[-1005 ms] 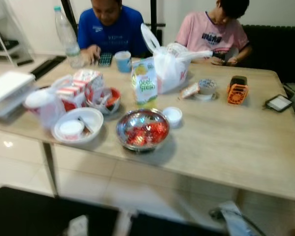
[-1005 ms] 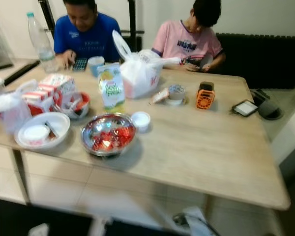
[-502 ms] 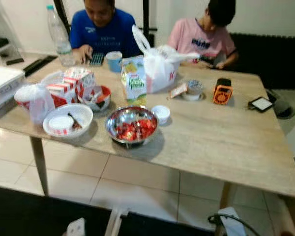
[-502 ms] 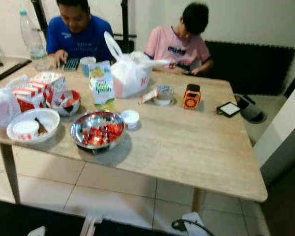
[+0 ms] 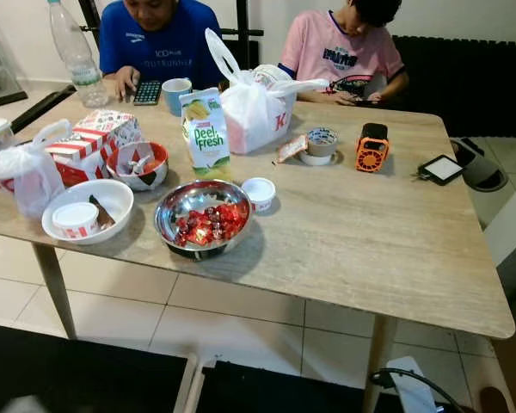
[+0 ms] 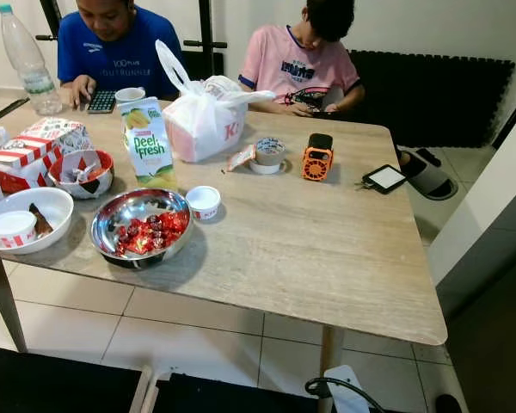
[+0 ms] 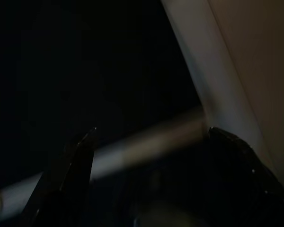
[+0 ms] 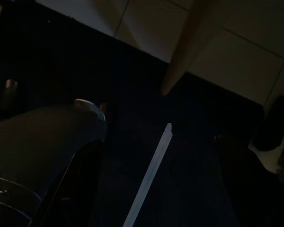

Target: Restocking fridge

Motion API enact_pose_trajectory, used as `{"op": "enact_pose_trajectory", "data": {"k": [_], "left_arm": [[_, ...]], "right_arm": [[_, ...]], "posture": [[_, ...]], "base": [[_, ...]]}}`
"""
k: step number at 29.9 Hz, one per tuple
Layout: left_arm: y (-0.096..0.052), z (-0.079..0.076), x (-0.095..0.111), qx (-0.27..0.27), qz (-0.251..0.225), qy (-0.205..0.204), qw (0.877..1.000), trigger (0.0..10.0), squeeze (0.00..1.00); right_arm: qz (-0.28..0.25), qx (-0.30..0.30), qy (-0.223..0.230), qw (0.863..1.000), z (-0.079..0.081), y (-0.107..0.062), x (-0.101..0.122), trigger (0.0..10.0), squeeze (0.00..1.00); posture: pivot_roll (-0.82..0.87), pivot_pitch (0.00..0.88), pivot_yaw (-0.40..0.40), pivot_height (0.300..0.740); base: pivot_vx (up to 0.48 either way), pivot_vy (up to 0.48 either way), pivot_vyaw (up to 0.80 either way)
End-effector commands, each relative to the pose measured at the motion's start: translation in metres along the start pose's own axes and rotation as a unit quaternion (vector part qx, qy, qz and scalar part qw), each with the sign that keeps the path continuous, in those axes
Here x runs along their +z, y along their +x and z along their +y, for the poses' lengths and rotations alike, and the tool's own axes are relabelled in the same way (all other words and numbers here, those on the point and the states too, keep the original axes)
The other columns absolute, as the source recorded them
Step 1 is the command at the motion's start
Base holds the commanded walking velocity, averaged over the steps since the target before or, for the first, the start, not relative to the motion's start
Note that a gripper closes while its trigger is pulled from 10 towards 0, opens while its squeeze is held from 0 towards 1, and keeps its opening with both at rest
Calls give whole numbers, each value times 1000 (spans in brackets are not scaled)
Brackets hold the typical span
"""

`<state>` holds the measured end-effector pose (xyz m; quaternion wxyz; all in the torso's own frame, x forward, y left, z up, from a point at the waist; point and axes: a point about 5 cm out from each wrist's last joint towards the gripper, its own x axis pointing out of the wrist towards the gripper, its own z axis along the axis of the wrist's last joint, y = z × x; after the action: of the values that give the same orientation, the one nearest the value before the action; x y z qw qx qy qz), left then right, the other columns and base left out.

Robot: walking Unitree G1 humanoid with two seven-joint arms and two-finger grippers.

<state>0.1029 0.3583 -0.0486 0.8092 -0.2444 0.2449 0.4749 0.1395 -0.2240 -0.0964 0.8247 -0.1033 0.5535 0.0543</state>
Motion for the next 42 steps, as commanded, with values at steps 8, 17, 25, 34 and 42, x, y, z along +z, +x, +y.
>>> {"op": "enact_pose_trajectory", "data": {"k": [8, 17, 25, 34, 42], "left_arm": [[6, 25, 115, 40, -197, -120, 972, 10000, 1000], [-10, -23, 213, -126, -372, -140, 909, 10000, 1000], [-64, -128, 267, -449, -468, -21, 761, 10000, 1000], [-135, -193, 253, -716, -376, 171, 562, 10000, 0], [-168, -208, 225, -789, -242, 366, 430, 10000, 0]], "right_arm": [[-1, 3, 4, 1000, 2, 0, -4, 10000, 0], [0, 7, 5, 1000, 4, 0, -5, 10000, 0], [1, 9, 4, 1000, 4, 0, -5, 10000, 0], [3, 10, 1, 1000, 4, 0, -5, 10000, 0], [3, 10, 1, 1000, 4, 0, -5, 10000, 0]], "posture": [[-14, 0, 16, 740], [-14, 0, 18, 740], [-17, 0, 18, 740], [-24, 0, 19, 740], [-25, 0, 19, 740]], "base": [[0, 0, 0], [0, 0, 0], [0, 0, 0], [0, 0, 0], [0, 0, 0]]}}
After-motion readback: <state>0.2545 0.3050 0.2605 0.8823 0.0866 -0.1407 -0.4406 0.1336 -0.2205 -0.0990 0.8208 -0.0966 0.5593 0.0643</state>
